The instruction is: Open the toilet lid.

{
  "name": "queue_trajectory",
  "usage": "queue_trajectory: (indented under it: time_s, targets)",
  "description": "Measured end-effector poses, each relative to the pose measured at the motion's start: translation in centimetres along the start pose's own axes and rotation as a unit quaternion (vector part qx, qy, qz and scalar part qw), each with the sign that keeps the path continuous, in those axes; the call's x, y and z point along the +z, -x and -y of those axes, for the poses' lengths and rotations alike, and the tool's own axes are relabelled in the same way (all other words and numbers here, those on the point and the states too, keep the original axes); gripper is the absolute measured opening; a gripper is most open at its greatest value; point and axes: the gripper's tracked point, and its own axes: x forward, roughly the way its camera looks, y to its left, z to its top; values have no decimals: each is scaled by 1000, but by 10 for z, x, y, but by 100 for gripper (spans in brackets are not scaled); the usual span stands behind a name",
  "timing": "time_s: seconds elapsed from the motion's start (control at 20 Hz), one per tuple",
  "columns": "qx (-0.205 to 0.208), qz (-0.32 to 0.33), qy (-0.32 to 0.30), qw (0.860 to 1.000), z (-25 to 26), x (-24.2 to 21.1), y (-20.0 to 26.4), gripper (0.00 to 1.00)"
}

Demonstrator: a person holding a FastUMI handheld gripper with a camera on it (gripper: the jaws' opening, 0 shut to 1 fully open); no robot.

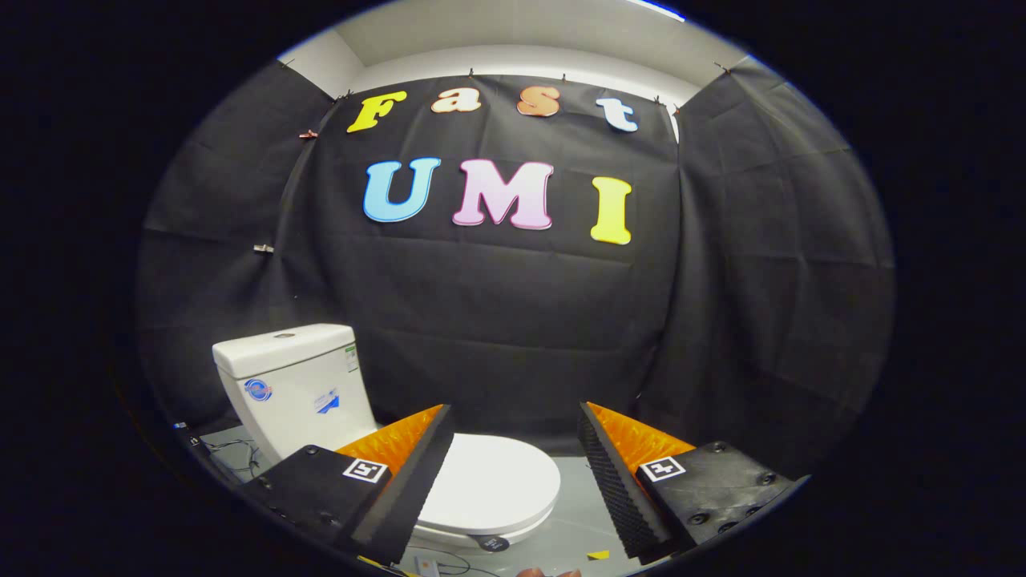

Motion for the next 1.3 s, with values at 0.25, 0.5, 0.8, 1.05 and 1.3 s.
queue_trajectory:
  time_s: [0.25, 0.5, 0.8, 1.05, 1.3]
  targets:
    - [31, -74, -69, 994, -2, -71, -14, 98]
    - [38, -157, -160, 974, 3, -145, -17, 99]
    - [36, -221, -302, 927, 15, -198, -19, 99]
    - [34, -271, -377, 885, 18, -248, -13, 99]
    - [33, -315, -454, 833, 15, -285, -15, 99]
